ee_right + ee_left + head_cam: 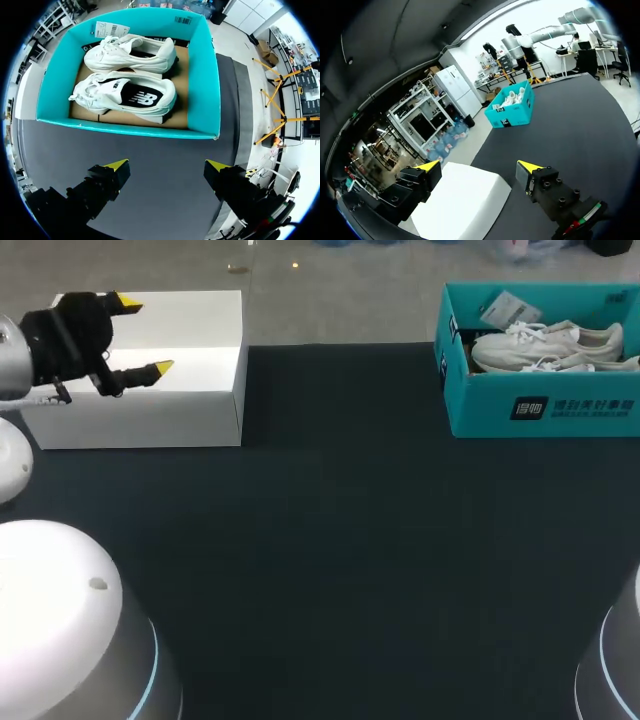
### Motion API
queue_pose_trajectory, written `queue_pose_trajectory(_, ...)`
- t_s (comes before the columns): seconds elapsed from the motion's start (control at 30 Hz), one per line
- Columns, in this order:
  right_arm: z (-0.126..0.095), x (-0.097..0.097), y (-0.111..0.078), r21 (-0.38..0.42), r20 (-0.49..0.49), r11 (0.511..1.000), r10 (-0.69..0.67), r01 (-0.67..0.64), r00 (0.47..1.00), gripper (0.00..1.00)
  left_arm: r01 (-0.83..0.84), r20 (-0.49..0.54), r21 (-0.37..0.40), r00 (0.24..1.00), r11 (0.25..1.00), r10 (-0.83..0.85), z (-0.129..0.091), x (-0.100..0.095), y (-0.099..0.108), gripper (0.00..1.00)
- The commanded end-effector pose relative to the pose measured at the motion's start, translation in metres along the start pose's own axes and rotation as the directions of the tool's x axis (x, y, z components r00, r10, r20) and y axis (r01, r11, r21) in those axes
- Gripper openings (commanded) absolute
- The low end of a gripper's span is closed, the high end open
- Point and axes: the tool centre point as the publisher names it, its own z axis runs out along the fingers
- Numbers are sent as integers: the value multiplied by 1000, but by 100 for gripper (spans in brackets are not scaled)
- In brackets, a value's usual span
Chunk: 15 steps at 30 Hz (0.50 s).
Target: Take the shoe out of the shoebox, open the shoe tongue, remove and reinsert the insole, then place the shoe into the shoebox
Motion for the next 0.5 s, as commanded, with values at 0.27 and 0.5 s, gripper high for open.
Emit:
queue_pose_trajectory(0.27,2,9,-46,-75,87,991,-107,114,990,100,501,104,-591,825,633,-555,13,-8,20,100)
queue_pose_trajectory(0.5,2,9,-46,-75,87,991,-107,114,990,100,513,69,-553,813,656,-578,13,-6,20,100)
